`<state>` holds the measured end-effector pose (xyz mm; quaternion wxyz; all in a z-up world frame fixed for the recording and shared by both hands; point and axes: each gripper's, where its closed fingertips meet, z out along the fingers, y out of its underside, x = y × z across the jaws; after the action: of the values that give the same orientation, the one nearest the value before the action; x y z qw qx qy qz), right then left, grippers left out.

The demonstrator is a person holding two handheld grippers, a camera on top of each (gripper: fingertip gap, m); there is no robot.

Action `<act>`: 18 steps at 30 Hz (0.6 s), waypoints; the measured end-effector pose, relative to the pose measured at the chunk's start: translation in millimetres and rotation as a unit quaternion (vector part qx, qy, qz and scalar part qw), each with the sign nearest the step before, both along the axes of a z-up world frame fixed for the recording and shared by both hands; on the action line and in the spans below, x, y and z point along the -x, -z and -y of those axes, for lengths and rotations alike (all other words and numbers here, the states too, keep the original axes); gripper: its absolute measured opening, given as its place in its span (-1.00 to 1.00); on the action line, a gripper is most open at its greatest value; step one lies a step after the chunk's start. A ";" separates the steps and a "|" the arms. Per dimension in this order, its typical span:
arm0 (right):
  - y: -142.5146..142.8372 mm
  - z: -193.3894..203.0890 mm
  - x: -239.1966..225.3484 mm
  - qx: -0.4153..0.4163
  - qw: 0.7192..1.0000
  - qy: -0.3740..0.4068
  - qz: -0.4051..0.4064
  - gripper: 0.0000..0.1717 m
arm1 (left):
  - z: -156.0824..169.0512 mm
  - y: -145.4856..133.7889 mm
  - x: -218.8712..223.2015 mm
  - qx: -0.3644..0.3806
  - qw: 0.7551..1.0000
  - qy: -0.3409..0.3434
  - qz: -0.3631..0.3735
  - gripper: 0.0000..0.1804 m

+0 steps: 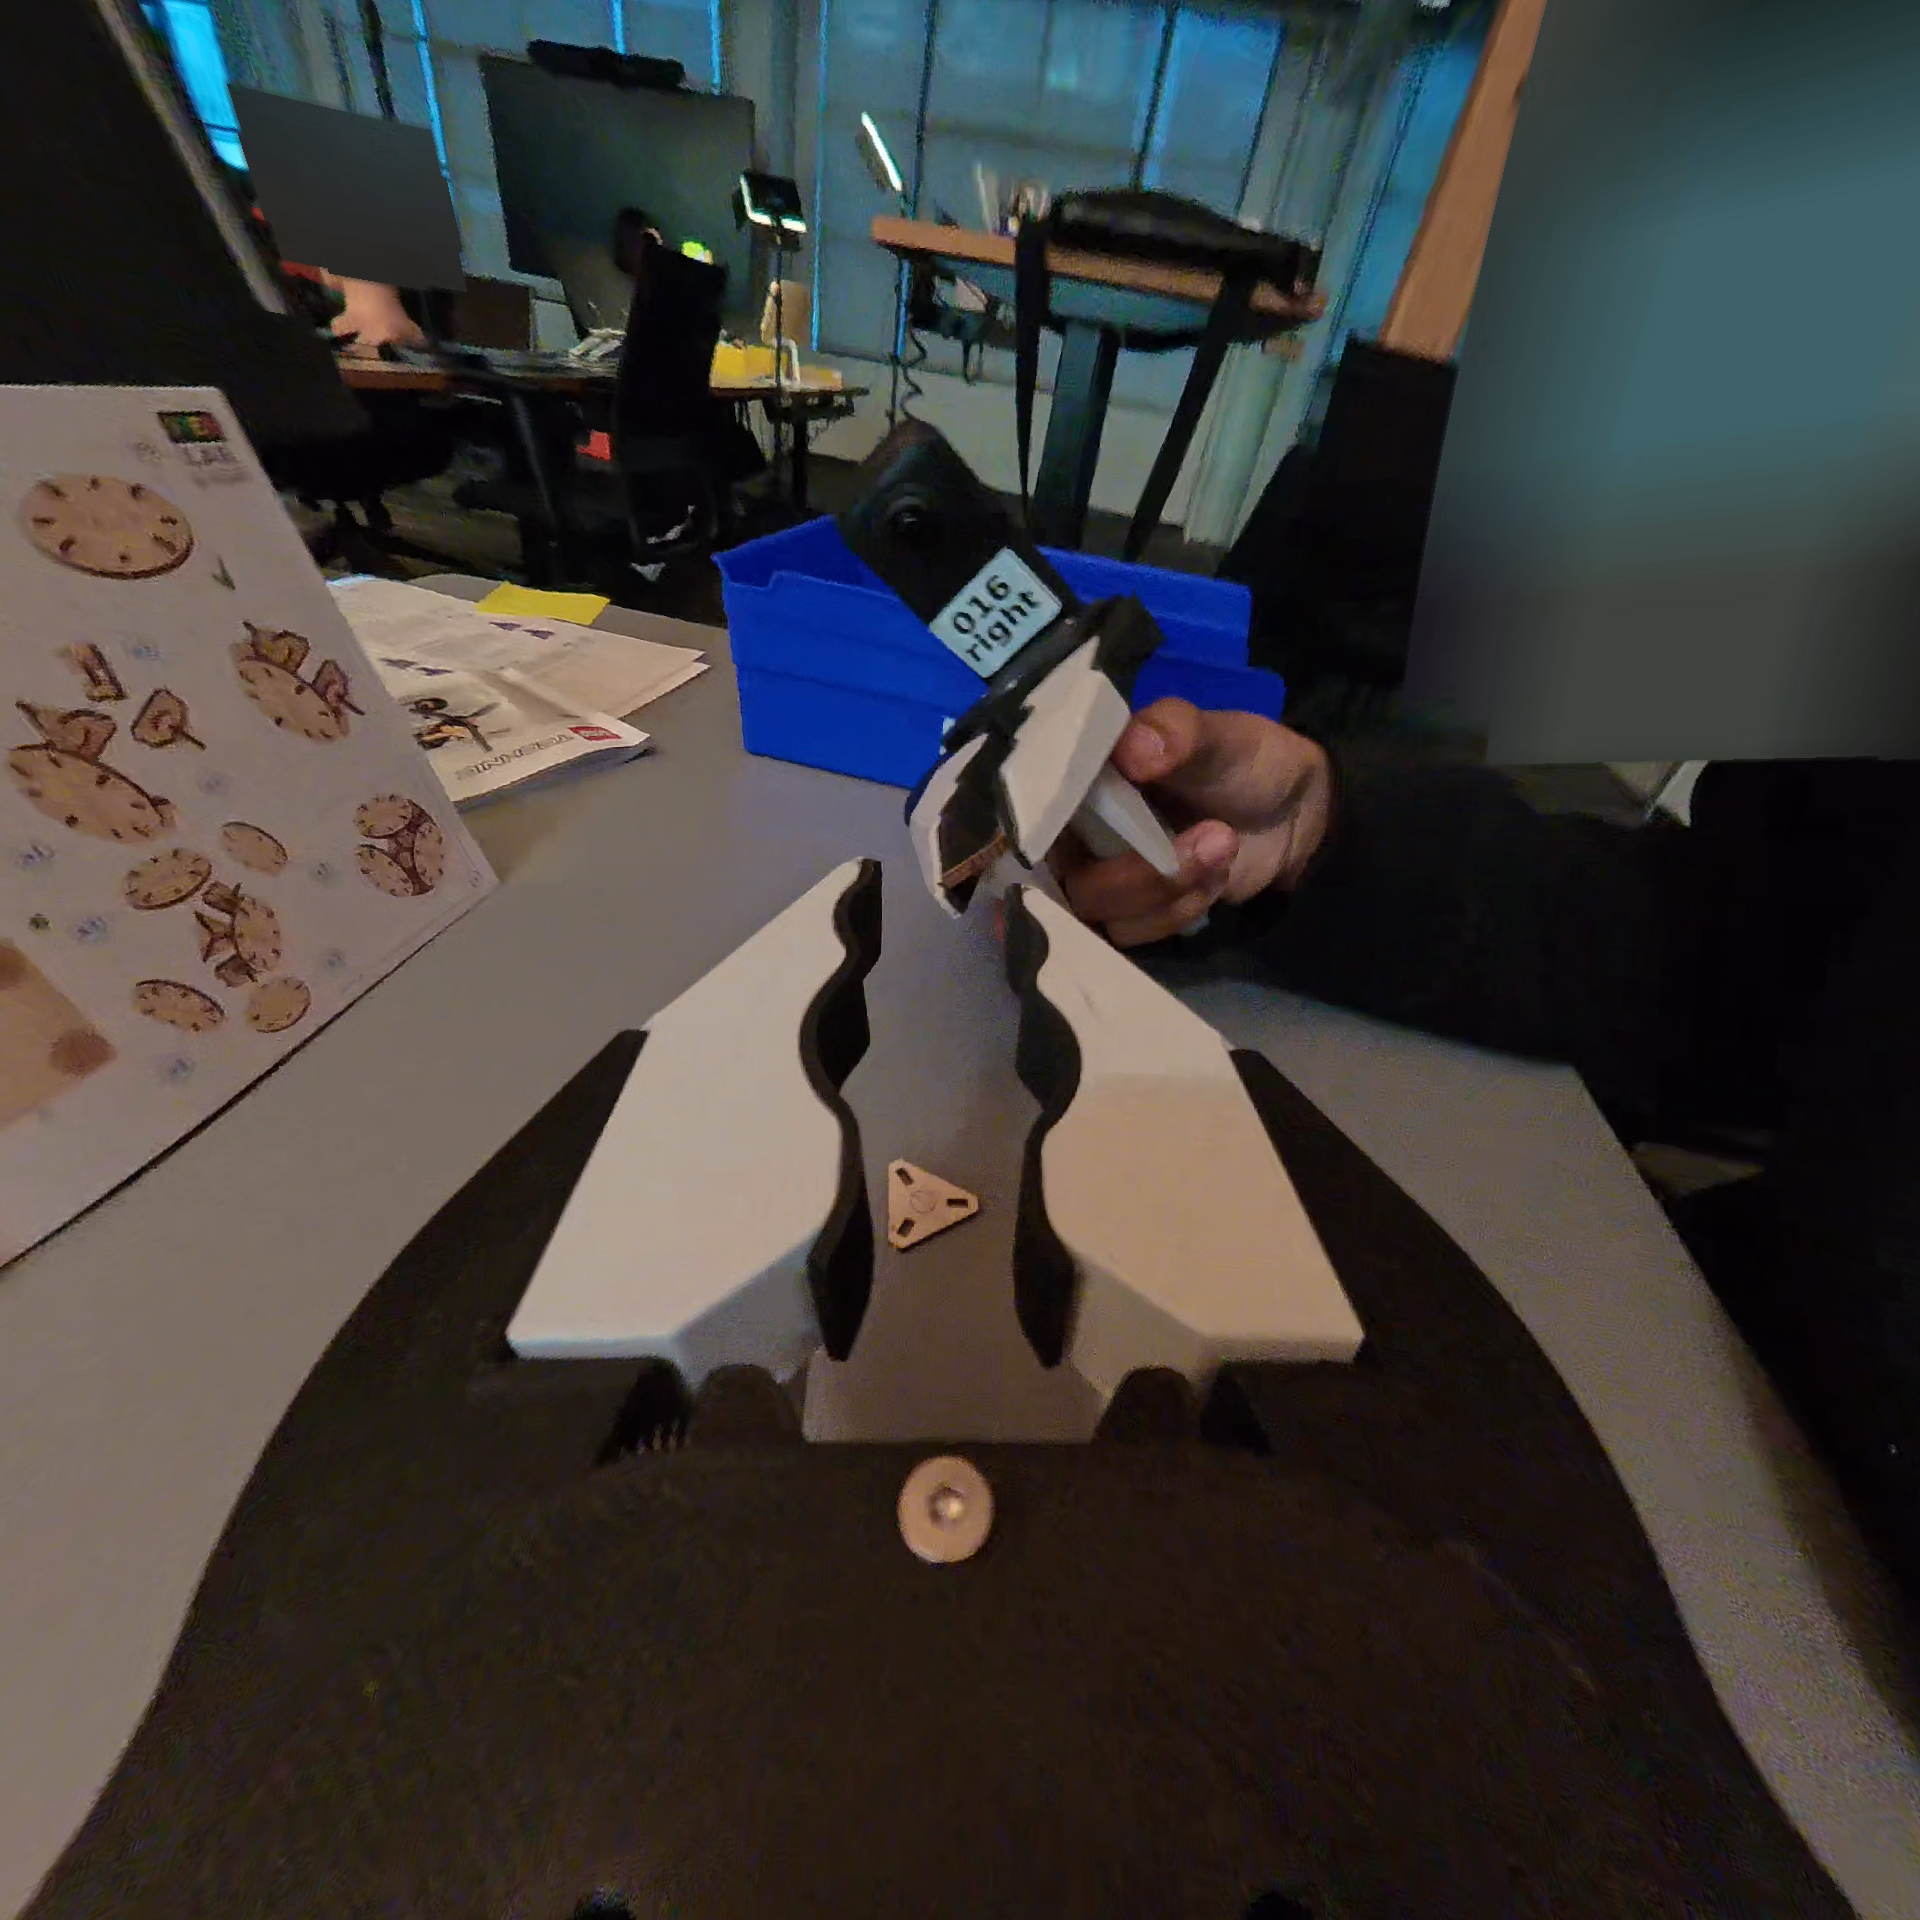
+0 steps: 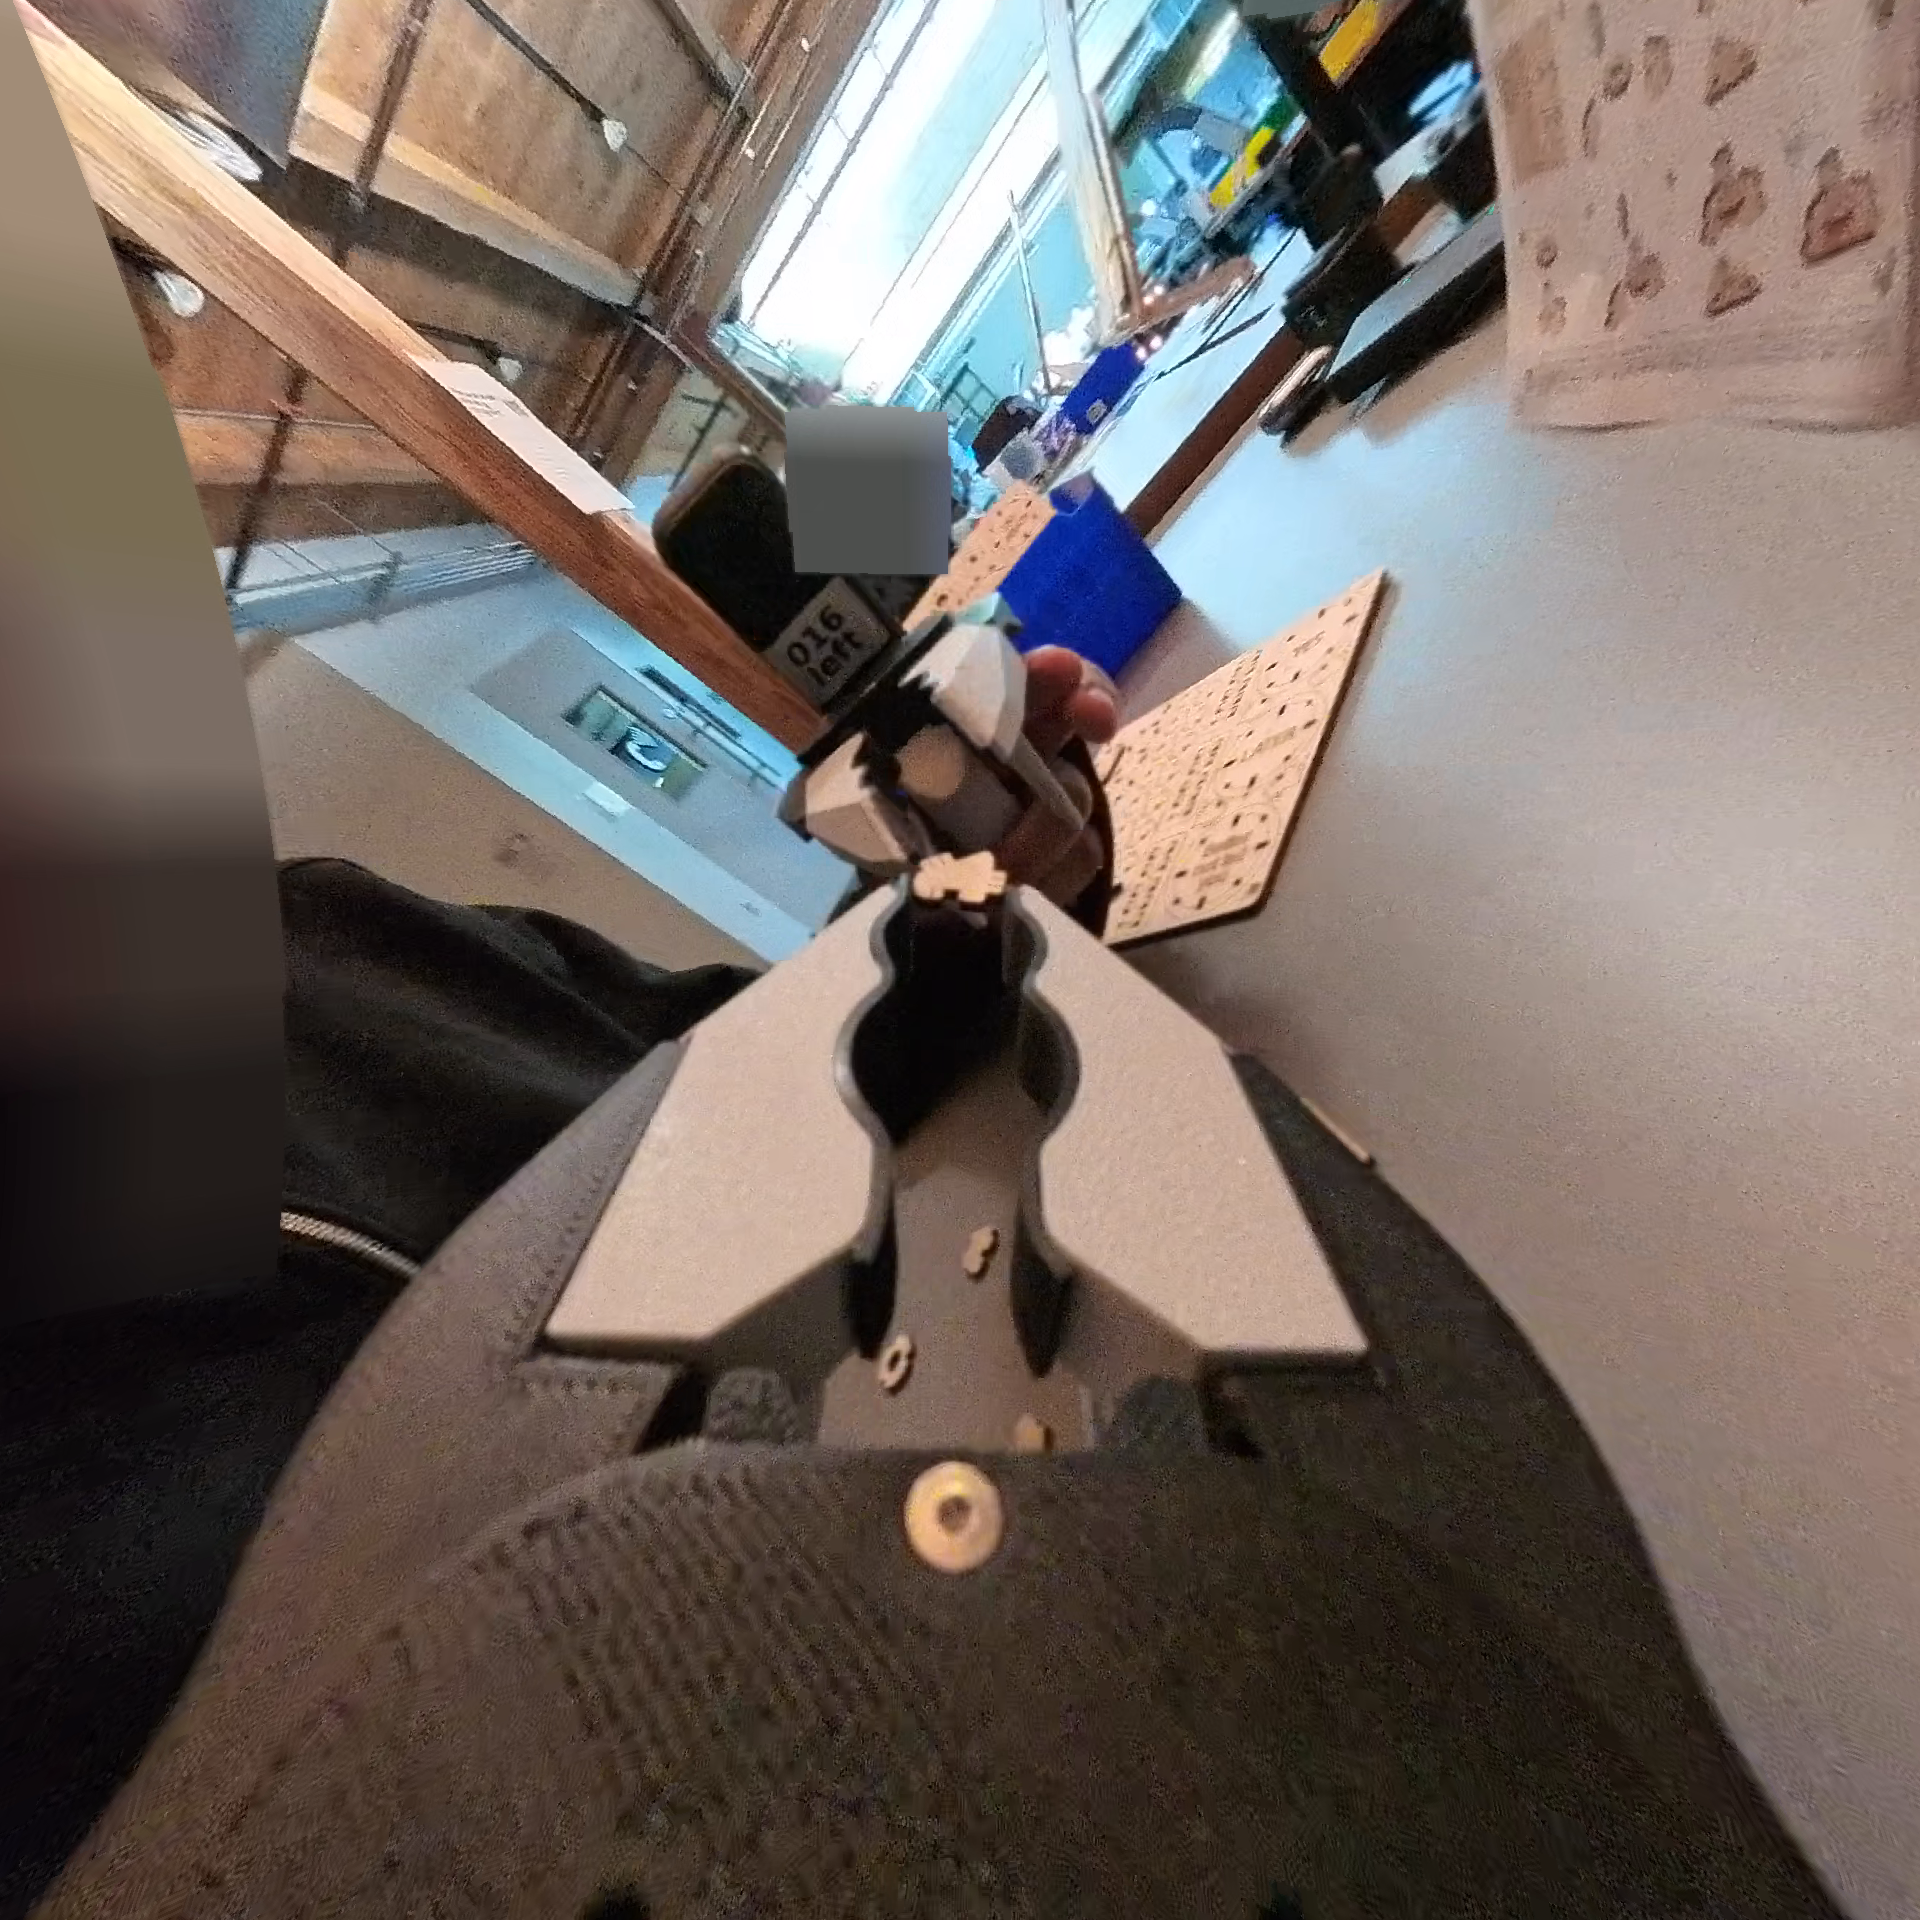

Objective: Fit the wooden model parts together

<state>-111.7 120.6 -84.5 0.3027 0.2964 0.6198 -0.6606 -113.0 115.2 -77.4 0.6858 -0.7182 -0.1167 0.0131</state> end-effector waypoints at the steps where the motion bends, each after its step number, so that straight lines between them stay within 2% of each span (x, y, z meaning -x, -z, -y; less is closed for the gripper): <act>1: 1.4 0.3 -2.9 0.003 1.000 -0.014 0.015 -0.84 | -2.2 2.0 -4.5 0.010 1.000 0.011 -0.006 -0.76; 5: -5.9 2.8 -17.8 0.045 0.994 -0.072 0.061 -0.83 | -10.3 14.2 -17.0 0.057 0.997 0.036 -0.038 -0.84; 7: -1.1 4.5 -21.1 0.039 0.993 -0.086 0.075 -0.83 | -13.2 13.7 -22.3 0.059 0.996 0.043 -0.055 -0.91; 10: 3.1 5.2 -23.4 0.038 0.990 -0.099 0.092 -0.83 | -15.6 14.9 -26.1 0.052 0.996 0.056 -0.045 -0.91; 15: 4.6 6.0 -22.3 0.044 0.988 -0.101 0.106 -0.83 | -14.0 15.9 -22.8 0.051 0.997 0.049 -0.044 -0.99; 18: 0.3 1.7 -10.7 0.065 0.989 -0.073 0.107 -0.86 | -12.2 8.4 -16.0 0.020 0.999 0.035 -0.008 -1.00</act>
<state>-101.0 118.9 -84.8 0.4332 0.2995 0.5594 -0.6401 -97.0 127.4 -85.8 0.6721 -0.7355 -0.0857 -0.0033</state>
